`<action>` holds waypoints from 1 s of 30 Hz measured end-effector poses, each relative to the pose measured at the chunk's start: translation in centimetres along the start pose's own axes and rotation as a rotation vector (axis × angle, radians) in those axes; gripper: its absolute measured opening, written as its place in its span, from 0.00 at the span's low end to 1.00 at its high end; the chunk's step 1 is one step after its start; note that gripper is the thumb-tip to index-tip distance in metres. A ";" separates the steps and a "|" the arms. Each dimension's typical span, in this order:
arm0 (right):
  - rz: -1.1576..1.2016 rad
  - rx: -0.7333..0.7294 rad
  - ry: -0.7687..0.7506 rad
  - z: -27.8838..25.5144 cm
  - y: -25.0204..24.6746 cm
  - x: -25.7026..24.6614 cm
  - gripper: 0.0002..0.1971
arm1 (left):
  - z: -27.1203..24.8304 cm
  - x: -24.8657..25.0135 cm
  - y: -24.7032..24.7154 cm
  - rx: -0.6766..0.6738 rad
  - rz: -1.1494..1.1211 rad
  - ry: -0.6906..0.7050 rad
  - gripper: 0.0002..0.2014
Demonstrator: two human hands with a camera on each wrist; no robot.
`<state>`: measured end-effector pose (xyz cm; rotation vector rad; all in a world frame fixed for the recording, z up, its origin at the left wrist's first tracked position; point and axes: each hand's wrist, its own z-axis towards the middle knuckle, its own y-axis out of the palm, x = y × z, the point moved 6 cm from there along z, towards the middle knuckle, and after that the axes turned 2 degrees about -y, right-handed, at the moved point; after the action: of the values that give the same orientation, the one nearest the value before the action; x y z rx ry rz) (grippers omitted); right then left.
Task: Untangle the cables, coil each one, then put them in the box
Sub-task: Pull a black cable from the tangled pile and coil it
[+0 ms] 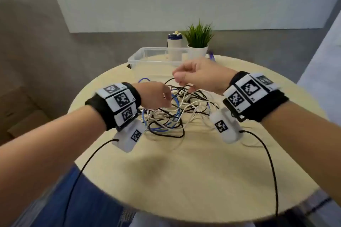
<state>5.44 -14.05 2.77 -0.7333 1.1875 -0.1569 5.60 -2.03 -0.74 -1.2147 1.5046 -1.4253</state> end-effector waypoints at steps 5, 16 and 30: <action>-0.433 -0.065 0.102 0.6 1.5 1.7 0.16 | 0.3 0.0 1.4 -0.157 0.200 -0.028 0.12; -0.554 0.070 0.182 2.9 -0.2 3.3 0.13 | 0.0 -0.5 -4.6 0.486 -0.587 0.206 0.16; -0.324 0.336 0.218 1.1 -5.5 4.1 0.15 | -0.7 -1.8 -7.3 0.559 -0.996 0.159 0.15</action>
<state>9.41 -19.74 3.01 -0.6158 1.2014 -0.7051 6.57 0.32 6.41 -1.5552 0.4333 -2.4027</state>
